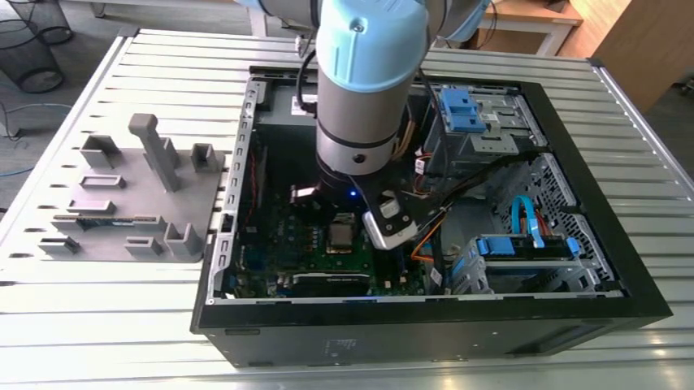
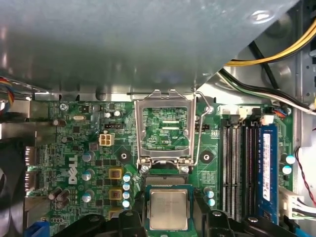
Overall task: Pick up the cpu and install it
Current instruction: 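Place the cpu into insertion slot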
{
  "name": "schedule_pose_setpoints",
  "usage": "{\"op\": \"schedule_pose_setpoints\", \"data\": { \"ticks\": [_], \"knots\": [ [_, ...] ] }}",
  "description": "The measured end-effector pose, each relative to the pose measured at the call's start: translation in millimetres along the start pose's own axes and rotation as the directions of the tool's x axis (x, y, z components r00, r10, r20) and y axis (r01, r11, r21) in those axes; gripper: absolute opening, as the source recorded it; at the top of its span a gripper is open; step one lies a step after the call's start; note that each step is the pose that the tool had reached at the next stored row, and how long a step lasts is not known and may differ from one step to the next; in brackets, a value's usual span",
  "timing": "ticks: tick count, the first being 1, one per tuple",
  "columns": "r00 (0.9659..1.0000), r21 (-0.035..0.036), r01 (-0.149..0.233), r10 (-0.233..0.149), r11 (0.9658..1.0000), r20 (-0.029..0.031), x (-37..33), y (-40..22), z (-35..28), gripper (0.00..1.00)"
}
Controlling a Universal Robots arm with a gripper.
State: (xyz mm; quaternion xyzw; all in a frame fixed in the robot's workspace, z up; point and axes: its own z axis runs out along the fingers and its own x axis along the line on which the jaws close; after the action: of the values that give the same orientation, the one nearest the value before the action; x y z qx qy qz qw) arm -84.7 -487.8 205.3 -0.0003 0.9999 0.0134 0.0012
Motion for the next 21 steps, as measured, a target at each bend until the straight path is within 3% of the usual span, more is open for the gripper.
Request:
{"op": "schedule_pose_setpoints", "data": {
  "ticks": [5, 21],
  "knots": [
    [1.0, 0.0037, -0.004, 0.004, 1.0, 0.0008, 0.8, -0.1, 4.3, 0.47],
    [0.9997, 0.0045, -0.024, 0.024, 0.9997, 0.0015, 1.0, -0.3, 12.5, 0.47]
  ]
}}
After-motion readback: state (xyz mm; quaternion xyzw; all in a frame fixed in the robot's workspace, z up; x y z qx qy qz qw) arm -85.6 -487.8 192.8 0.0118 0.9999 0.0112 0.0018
